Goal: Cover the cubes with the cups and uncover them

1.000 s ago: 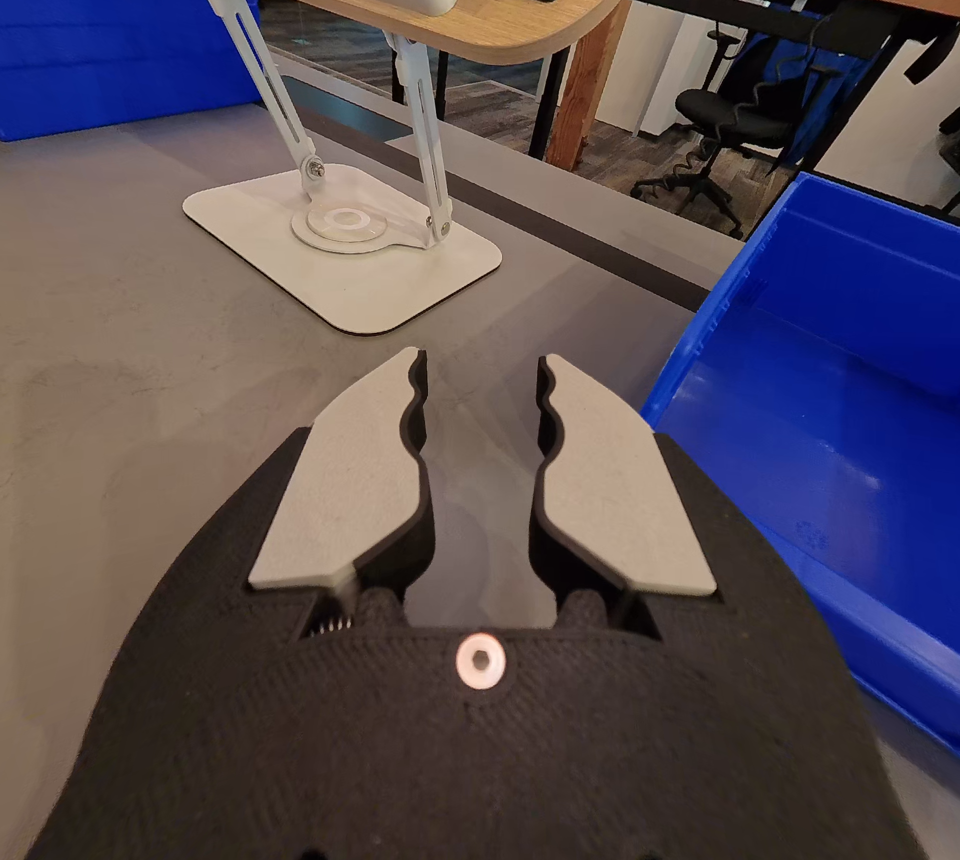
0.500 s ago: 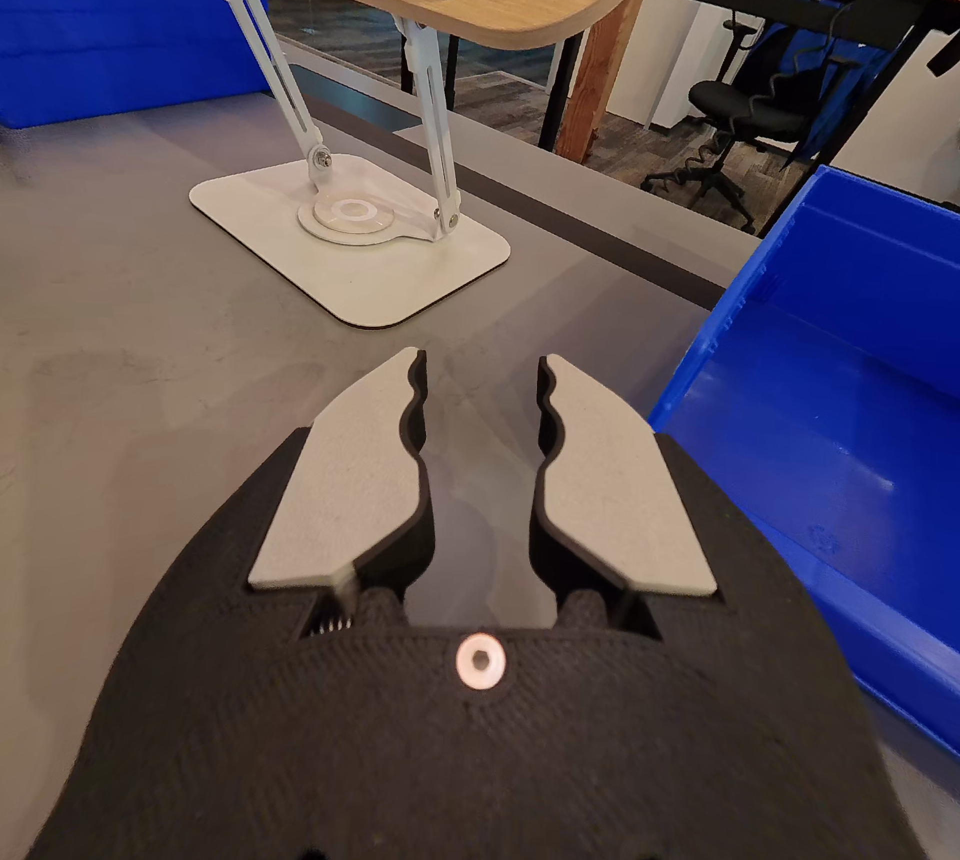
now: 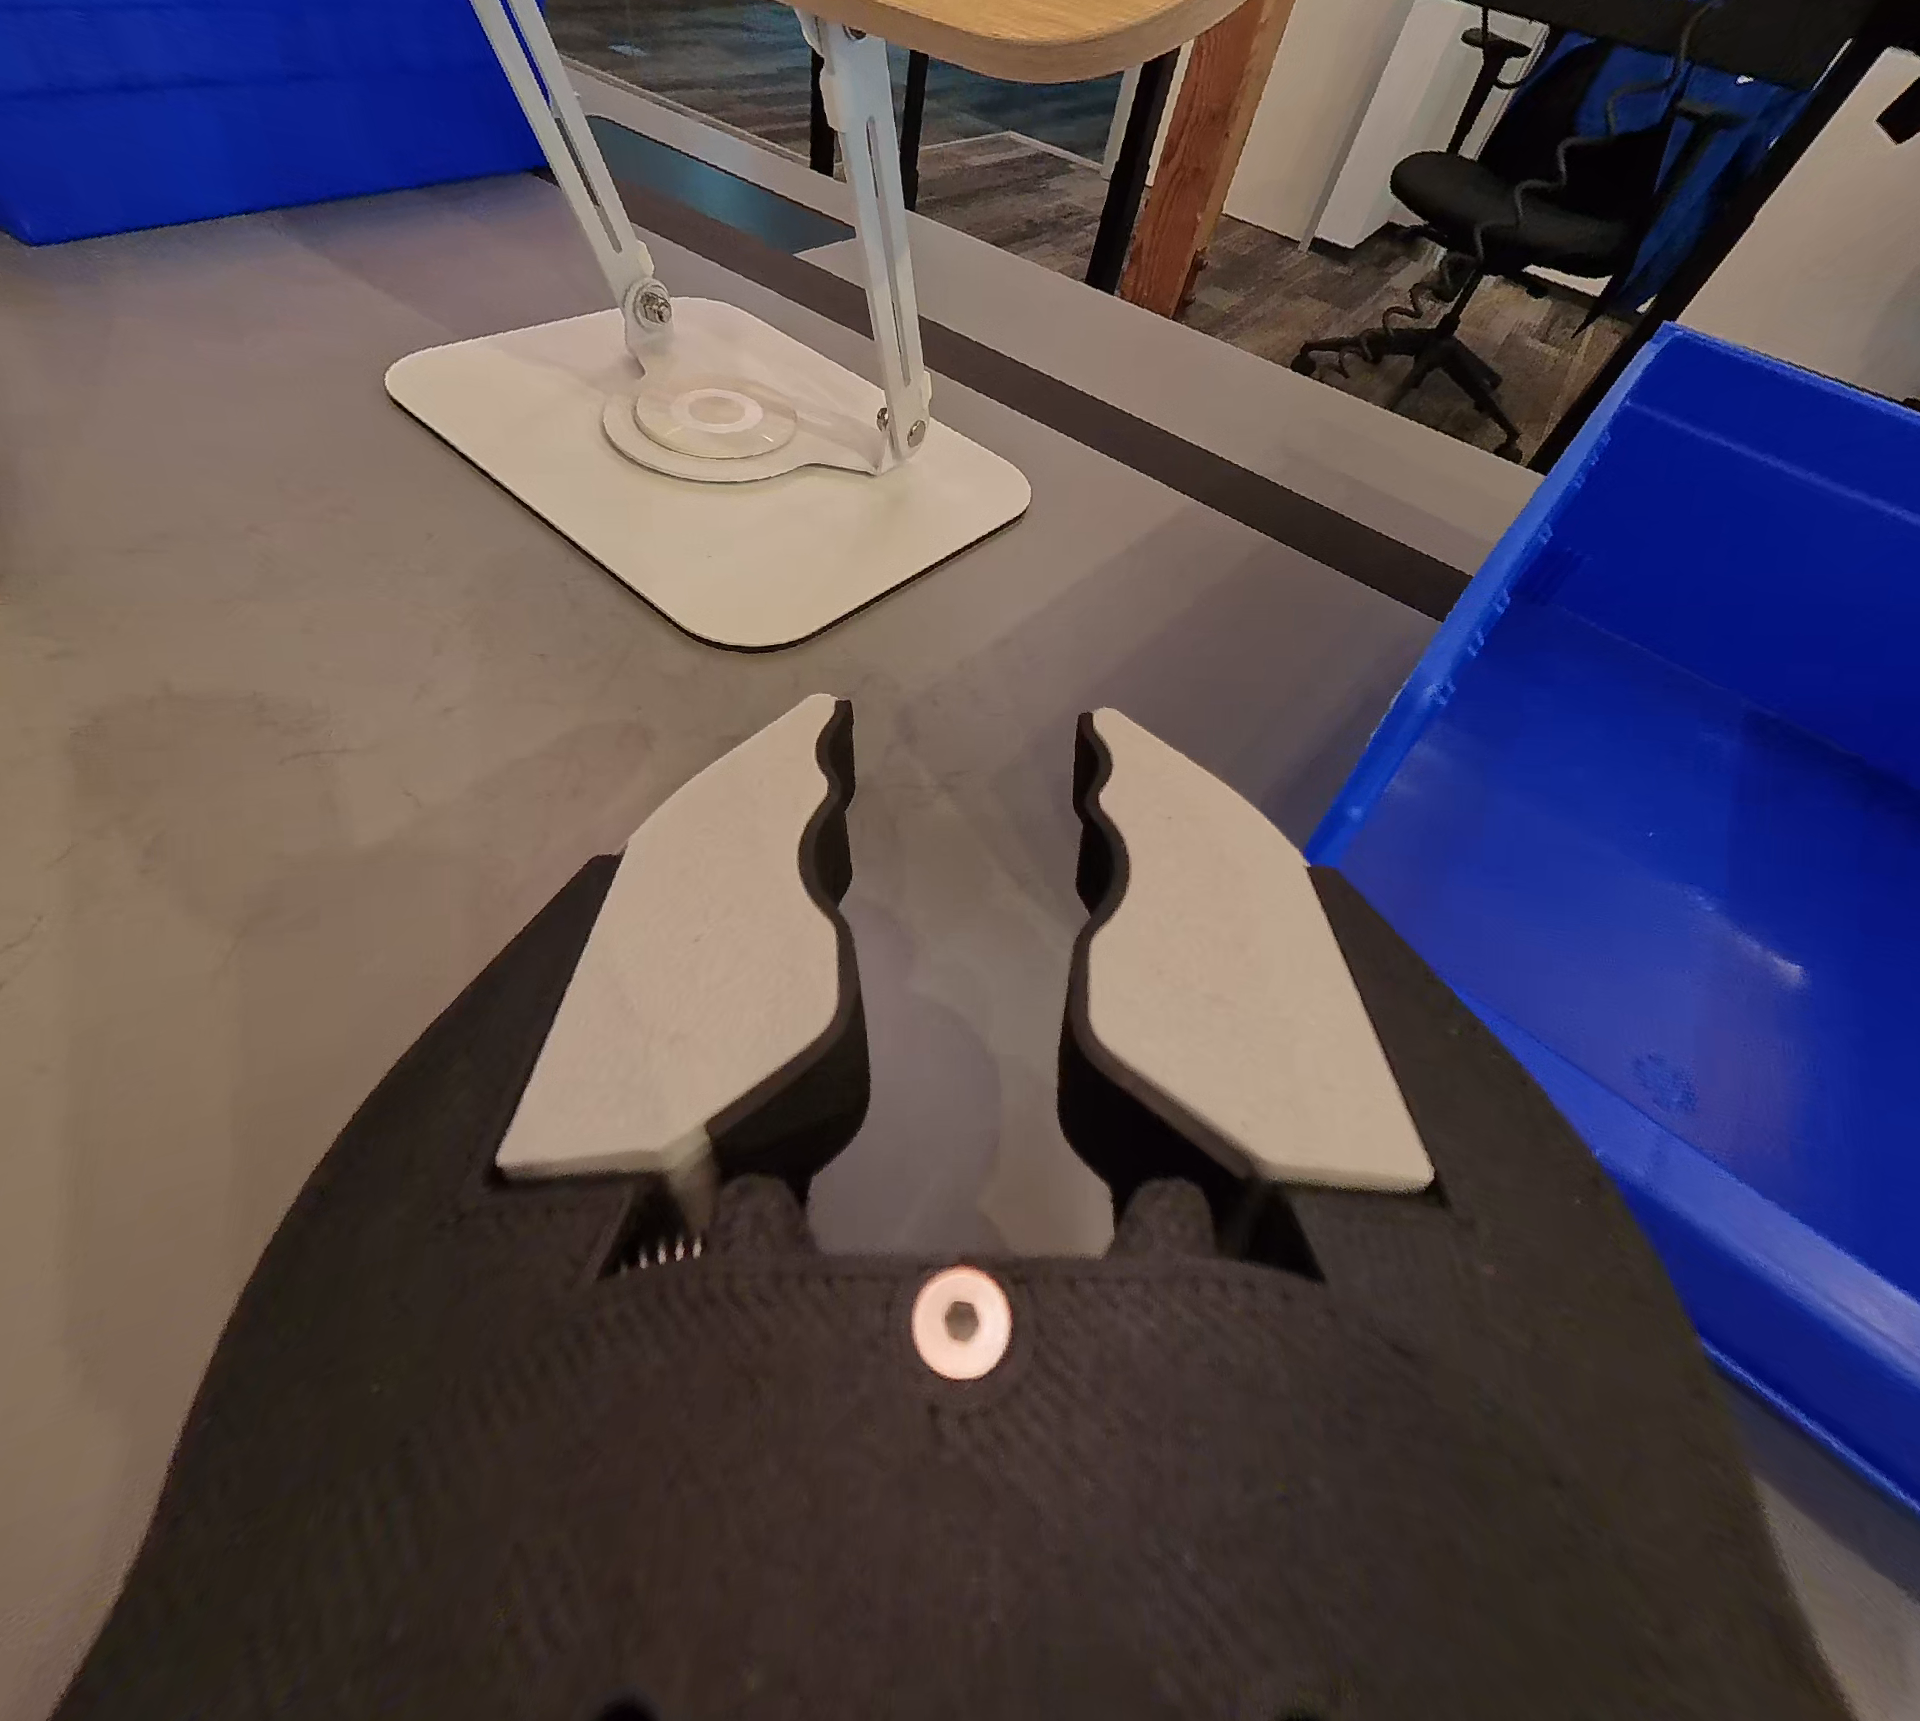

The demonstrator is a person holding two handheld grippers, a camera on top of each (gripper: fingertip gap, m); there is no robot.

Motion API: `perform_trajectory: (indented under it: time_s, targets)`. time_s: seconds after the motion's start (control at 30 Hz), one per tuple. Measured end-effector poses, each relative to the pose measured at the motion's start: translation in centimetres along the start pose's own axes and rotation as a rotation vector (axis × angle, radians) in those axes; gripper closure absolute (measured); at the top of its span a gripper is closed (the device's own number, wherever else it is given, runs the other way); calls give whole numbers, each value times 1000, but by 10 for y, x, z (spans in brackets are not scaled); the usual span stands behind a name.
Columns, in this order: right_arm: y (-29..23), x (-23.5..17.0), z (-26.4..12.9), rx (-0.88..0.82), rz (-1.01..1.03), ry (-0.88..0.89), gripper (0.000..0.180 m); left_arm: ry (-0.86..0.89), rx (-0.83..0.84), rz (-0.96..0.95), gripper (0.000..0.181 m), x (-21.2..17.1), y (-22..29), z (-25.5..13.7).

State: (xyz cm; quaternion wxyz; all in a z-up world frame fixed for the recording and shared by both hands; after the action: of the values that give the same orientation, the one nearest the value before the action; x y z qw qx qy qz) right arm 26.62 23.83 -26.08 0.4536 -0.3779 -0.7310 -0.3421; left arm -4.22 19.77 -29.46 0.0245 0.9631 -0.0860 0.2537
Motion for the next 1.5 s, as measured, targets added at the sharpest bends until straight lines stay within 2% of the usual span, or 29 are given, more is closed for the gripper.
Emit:
perform_trajectory:
  time_s: [0.17, 0.23, 0.4, 0.5, 0.57, 0.7, 0.87, 1.2, 1.37, 1.5]
  targets:
    - [1, 0, 0, 1, 4, -1, 139, 22, -6, 20, 133, 0, 3, 0]
    - [1, 0, 0, 0, 4, 0, 139, 34, 8, -7, 110, 0, 1, -3]
    - [2, 0, -1, 1, 12, 0, 139, 90, 118, -14, 105, -6, -2, -52]
    - [2, 0, -1, 2, 14, 0, 139, 89, 298, -66, 115, -36, -27, -111]
    - [2, -1, 0, 3, 12, -2, 139, 39, 394, -128, 118, -71, -49, -149]
    - [2, -1, 0, -1, 10, -5, 139, -116, 505, -244, 128, -144, -93, -189]
    - [3, -2, 0, -6, 6, -15, 140, -232, 439, -297, 134, -192, -127, -181]
    - [2, -4, 3, 2, -7, -33, 142, -436, 307, -299, 127, -238, -159, -142]
    - [2, -4, 3, 2, -6, -36, 142, -442, 276, -310, 134, -239, -162, -138]
    - [2, -4, 3, 2, -1, -34, 142, -398, 359, -328, 135, -216, -152, -170]
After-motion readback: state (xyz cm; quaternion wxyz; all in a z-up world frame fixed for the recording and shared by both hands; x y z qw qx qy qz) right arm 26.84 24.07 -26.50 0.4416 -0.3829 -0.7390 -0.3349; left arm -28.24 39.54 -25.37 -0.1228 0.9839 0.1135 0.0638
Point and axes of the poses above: each gripper's, where its closed fingertips meet, z out along the fingers, x out of its top, y = z × x across the jaws, the point moved 4 cm from there along -z, back along the fingers, and after that the axes turned 5 degrees about -y, right-handed, at the moved point
